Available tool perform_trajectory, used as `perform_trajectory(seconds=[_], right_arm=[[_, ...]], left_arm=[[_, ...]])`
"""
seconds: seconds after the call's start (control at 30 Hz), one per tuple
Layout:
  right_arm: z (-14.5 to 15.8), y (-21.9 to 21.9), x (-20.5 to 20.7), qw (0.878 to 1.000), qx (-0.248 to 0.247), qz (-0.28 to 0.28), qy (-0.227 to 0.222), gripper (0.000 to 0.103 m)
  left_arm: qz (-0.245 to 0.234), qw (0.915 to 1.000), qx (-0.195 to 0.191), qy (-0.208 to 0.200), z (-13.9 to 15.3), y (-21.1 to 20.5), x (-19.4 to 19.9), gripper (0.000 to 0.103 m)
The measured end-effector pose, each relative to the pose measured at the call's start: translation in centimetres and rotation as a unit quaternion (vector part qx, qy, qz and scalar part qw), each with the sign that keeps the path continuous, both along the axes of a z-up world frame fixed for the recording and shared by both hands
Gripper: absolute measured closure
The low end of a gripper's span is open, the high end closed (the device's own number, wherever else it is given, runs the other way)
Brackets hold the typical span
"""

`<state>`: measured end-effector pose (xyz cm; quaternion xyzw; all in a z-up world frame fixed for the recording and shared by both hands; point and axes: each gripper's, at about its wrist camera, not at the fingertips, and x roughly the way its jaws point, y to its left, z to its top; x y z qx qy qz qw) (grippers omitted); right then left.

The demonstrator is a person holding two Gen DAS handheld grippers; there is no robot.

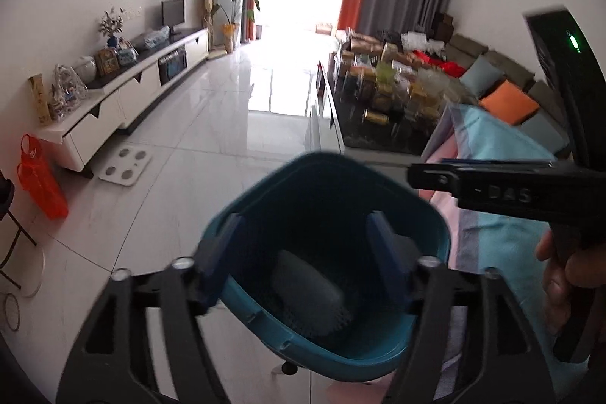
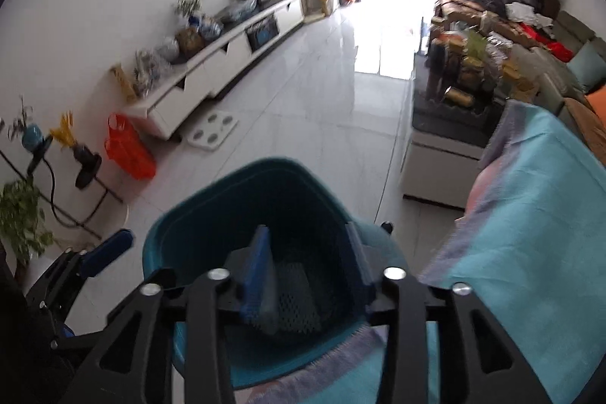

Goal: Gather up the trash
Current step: 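Open both tools to drop the foam nets into the bin, then move both tools back over the table toward the paper cups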

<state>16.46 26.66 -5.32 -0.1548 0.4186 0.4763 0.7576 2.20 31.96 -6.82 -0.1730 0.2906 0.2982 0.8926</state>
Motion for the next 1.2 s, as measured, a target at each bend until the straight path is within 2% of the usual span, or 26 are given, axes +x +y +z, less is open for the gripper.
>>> perform_trajectory(seconds=[0.03, 0.07, 0.13, 0.23, 0.47, 0.57, 0.67, 0.77, 0.93, 1.07, 1.2], right_arm=[[1.0, -1.2, -0.1, 1.0, 0.023, -0.006, -0.004, 0.042], [1.5, -1.8, 0.0, 0.999, 0.035, -0.009, -0.009, 0.039], [2.8, -3.6, -0.2, 0.998, 0.058, -0.02, -0.029, 0.018], [5.1, -7.1, -1.0, 0.992, 0.1, -0.037, -0.064, 0.006], [8.1, -13.4, -2.9, 0.976, 0.146, -0.083, -0.141, 0.006], [8.9, -16.4, -4.3, 0.965, 0.165, -0.099, -0.177, 0.006], [9.0, -19.8, -5.6, 0.953, 0.177, -0.121, -0.213, 0.006], [9.0, -23.2, -6.0, 0.945, 0.18, -0.147, -0.23, 0.006], [8.7, -29.1, -6.7, 0.929, 0.174, -0.205, -0.253, 0.006], [8.2, -33.0, -7.2, 0.917, 0.165, -0.253, -0.26, 0.006], [7.1, -36.7, -7.7, 0.907, 0.157, -0.303, -0.248, 0.006]], left_arm=[[0.007, 0.9999, 0.009, -0.008, 0.8, -0.2, -0.3, 0.019], [0.011, 0.9998, 0.014, -0.013, 1.2, -0.5, -0.9, 0.016], [0.03, 0.9985, 0.033, -0.03, 2.7, -1.0, -1.9, 0.005], [0.043, 0.9963, 0.049, -0.056, 4.7, -1.7, -2.9, 0.005], [0.056, 0.9874, 0.086, -0.121, 9.7, -4.4, -4.0, 0.005], [0.043, 0.9848, 0.091, -0.142, 11.2, -6.1, -3.7, 0.005], [0.022, 0.9809, 0.111, -0.158, 12.3, -8.6, -3.1, 0.005], [-0.008, 0.9785, 0.121, -0.167, 12.6, -11.3, -2.1, 0.005], [-0.069, 0.9757, 0.115, -0.173, 12.2, -15.8, 0.2, 0.005], [-0.13, 0.9714, 0.109, -0.166, 11.6, -19.8, 2.1, 0.005], [-0.18, 0.9649, 0.099, -0.163, 10.7, -23.3, 3.2, 0.005]])
